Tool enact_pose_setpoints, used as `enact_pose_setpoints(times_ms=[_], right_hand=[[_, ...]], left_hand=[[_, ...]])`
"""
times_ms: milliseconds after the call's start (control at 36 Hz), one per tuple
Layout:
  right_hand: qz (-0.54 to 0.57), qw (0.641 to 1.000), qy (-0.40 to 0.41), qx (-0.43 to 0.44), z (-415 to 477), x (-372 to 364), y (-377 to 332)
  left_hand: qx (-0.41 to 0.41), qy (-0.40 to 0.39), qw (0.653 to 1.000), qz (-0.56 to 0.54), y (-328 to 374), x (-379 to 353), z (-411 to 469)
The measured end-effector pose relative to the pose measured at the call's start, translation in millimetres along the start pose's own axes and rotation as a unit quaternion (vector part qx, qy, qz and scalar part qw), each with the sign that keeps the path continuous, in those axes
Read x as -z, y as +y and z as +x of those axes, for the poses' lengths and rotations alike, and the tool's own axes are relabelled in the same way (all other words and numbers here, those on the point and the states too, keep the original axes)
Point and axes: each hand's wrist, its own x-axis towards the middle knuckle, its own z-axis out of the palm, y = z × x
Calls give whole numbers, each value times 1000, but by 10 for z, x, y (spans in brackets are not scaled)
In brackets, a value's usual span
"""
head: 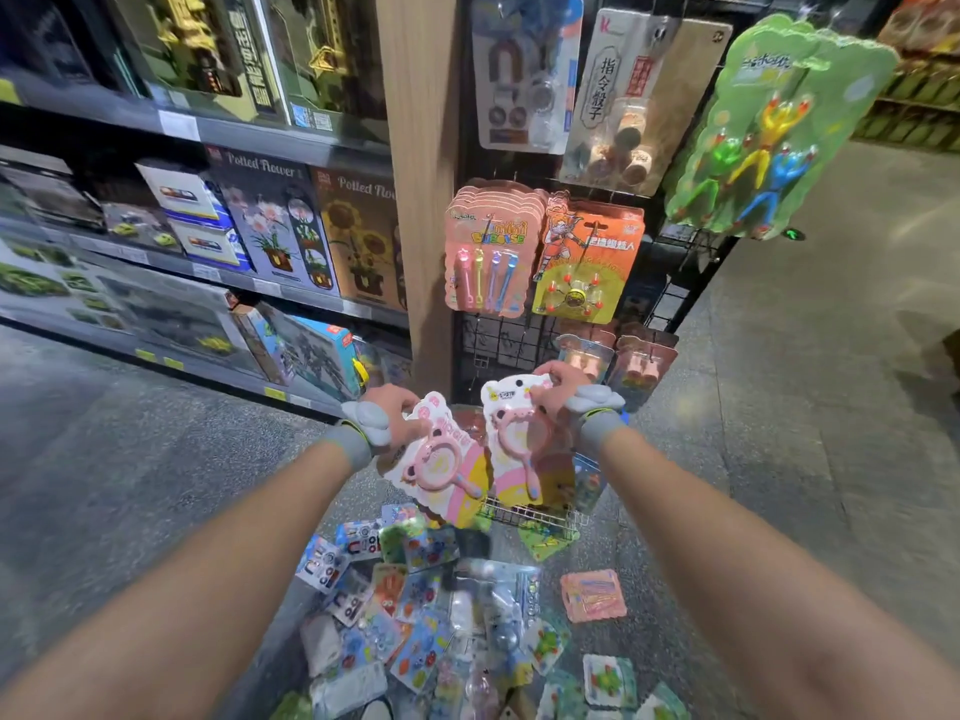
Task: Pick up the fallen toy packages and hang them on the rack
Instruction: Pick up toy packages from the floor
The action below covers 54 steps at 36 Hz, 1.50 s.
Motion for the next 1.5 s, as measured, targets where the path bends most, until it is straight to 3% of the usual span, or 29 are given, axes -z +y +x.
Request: enact_pose_setpoints(times_ms=[333, 556, 778, 1167, 1500], right_hand=[[37, 996, -27, -71, -32, -639, 250], [57, 990, -19, -131, -34, -854, 727], [84, 982, 6, -169, 0, -867, 1019], [87, 982, -3, -168, -87, -618, 1108], [62, 987, -12, -148, -146, -399, 1038]], left_hand=[[-8, -63, 996, 56, -347, -151, 157], [-14, -132, 991, 25, -372, -415, 230], [1, -119, 993, -1, -351, -629, 175], [45, -119, 992, 20, -139, -772, 113], [30, -90, 995, 8, 8, -872, -66]])
